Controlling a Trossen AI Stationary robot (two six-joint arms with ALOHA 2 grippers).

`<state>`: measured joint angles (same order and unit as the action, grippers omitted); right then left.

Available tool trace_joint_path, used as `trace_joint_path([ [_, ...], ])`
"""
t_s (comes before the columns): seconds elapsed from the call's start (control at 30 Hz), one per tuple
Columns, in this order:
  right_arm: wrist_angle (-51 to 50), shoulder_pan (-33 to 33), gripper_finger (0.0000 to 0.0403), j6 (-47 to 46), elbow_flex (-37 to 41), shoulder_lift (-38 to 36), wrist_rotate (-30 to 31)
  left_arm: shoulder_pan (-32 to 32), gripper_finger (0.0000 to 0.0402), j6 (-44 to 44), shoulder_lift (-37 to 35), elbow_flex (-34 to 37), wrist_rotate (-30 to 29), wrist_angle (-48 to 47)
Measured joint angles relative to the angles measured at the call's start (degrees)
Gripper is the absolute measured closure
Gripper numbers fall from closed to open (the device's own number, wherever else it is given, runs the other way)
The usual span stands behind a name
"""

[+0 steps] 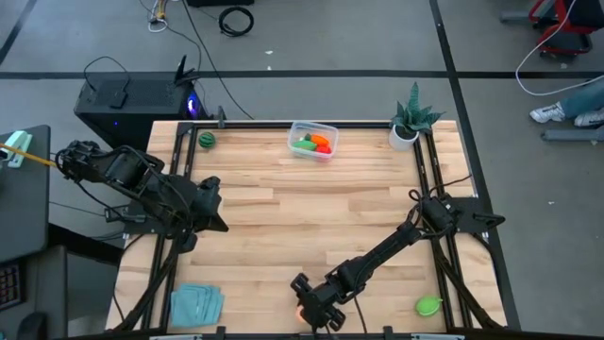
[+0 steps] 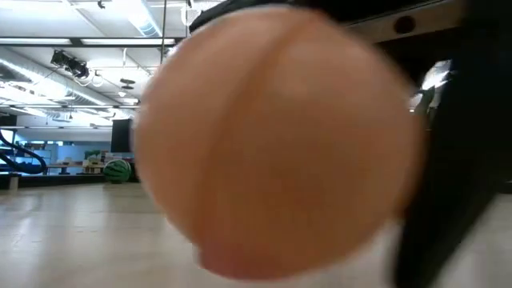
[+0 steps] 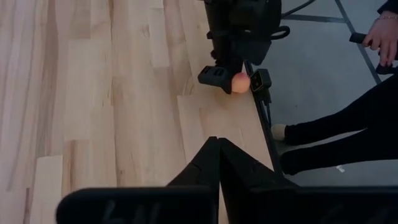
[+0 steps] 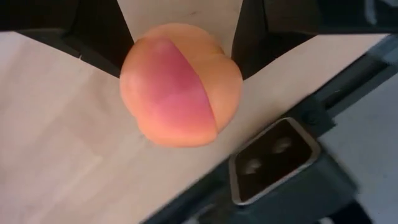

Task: Pick and placing Produce into tupperware
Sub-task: Put the light pink peach into the transparent container

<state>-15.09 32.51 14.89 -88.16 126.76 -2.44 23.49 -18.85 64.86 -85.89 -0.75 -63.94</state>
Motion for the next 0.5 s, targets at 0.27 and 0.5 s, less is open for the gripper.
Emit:
trace_joint_path([
  [0.27, 0.7, 0.0, 0.0154, -4.8, 0.0, 0.0, 6.9, 0.0, 0.0387, 0.0, 0.0, 0.0, 0.0, 0.0],
  [0.5, 2.9, -0.5, 0.0154, -10.5, 0.0, 0.0, 7.3, 0.0, 0.0388, 0.0, 0.0, 0.0, 0.0, 0.0],
])
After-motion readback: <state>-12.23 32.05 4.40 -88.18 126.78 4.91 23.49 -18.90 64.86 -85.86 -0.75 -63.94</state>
